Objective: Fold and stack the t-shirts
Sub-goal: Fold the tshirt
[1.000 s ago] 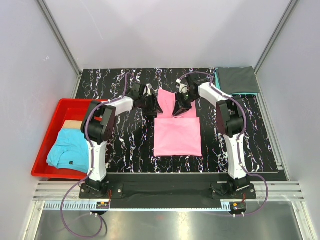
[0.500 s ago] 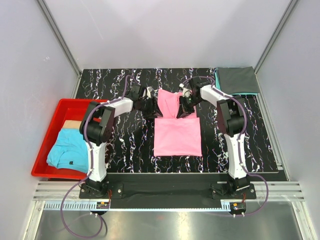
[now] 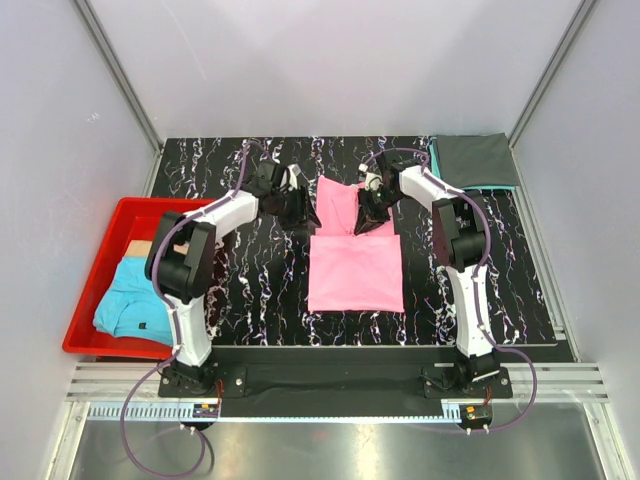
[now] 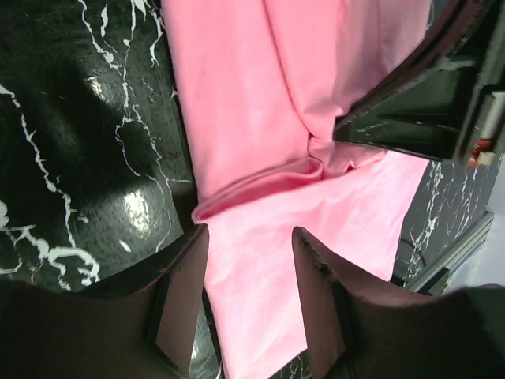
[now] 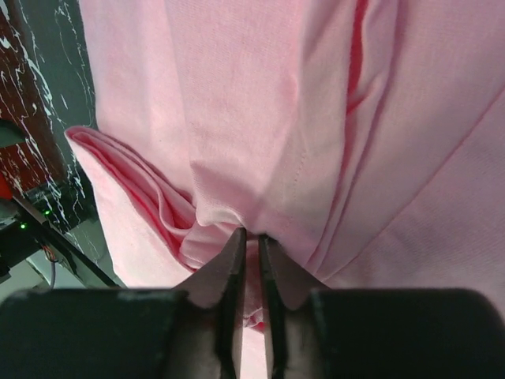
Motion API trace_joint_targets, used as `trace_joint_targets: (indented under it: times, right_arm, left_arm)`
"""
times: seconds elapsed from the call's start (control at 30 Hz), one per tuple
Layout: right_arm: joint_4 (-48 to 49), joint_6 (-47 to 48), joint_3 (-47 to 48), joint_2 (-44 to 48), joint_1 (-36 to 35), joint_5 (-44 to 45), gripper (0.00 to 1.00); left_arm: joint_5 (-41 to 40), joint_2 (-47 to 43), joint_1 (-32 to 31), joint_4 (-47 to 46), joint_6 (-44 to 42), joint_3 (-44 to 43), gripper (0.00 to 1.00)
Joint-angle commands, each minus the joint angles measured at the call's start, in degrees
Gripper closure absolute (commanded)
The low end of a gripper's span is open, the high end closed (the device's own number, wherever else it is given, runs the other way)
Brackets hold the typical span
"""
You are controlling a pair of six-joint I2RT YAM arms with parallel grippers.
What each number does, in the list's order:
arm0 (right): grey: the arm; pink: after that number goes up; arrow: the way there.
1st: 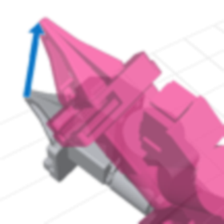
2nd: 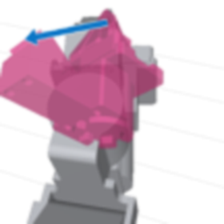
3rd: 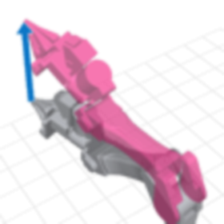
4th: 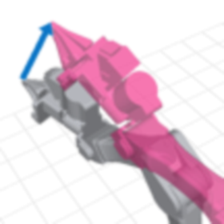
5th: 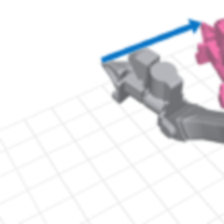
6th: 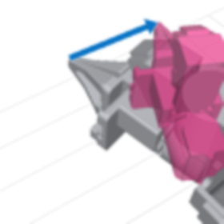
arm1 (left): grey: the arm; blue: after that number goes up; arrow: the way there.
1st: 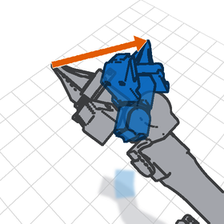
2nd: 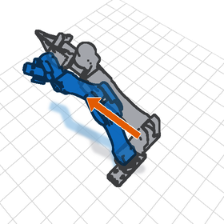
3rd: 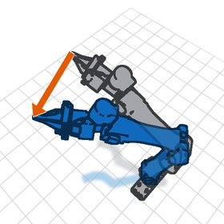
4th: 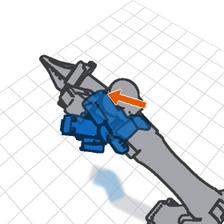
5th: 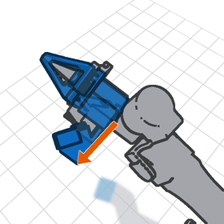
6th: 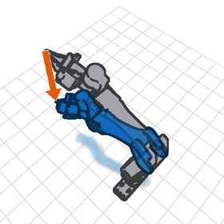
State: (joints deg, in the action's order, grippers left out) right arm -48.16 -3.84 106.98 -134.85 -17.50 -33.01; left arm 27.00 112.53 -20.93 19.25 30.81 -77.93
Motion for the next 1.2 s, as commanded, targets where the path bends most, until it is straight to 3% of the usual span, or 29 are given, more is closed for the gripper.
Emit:
trace_joint_targets:
  times: [0.0,0.07,0.13,0.23,0.33,0.4,0.47,0.57,0.73,0.8,0.93,1.1,1.13,1.17]
  right_arm:
    - [-0.3,0.5,0.8,0.5,0.2,3.5,0.79]
    - [-0.9,0.0,1.5,2.0,0.2,3.6,0.72]
    - [-1.8,-1.7,3.3,4.6,0.3,4.0,0.57]
    - [-3.7,-4.9,5.3,7.9,0.3,7.5,0.5]
    - [-5.7,-8.4,3.9,13.4,0.3,10.9,0.33]
    - [-6.6,-11.0,0.7,18.5,0.4,13.9,0.28]
    - [-5.9,-13.5,-7.6,25.0,0.4,16.4,0.25]
    - [-2.9,-20.8,-21.3,34.3,0.4,18.9,0.13]
    - [3.4,-29.5,-43.2,47.8,0.4,20.2,0.1]
    - [6.2,-33.2,-50.1,51.1,0.5,21.1,0.01]
    - [13.3,-40.6,-58.5,61.9,1.1,18.3,0.0]
    - [20.6,-48.7,-67.1,70.2,1.5,16.4,0.0]
    - [20.7,-49.3,-68.1,70.3,2.2,16.2,0.04]
    - [20.2,-50.2,-68.9,70.2,2.3,17.1,0.21]
  left_arm:
    - [-1.7,-3.3,0.0,1.9,-2.3,0.1,0.48]
    - [-2.0,-4.4,0.0,1.9,-2.0,1.8,0.48]
    - [-2.6,-7.0,0.0,1.5,-1.3,3.2,0.48]
    - [-4.3,-10.0,-0.5,3.6,-2.3,5.1,0.48]
    - [-8.9,-16.5,-2.2,8.3,-3.8,7.7,0.48]
    - [-14.5,-20.1,-4.7,10.6,-4.3,11.9,0.47]
    - [-19.7,-24.4,-7.7,11.9,-4.8,16.2,0.45]
    - [-12.2,-29.1,-7.9,6.0,-1.5,24.7,0.44]
    - [-7.9,-30.4,-8.8,-0.3,3.3,34.2,0.43]
    - [-4.3,-30.1,-9.3,-5.4,6.2,36.6,0.43]
    - [-4.1,-30.0,-11.3,-9.7,8.7,40.6,0.43]
    - [-10.9,-31.8,-13.7,-10.4,16.8,44.0,0.42]
    - [-10.8,-33.2,-13.9,-13.9,18.5,46.8,0.41]
    - [-10.5,-33.8,-14.1,-16.1,20.2,48.1,0.4]
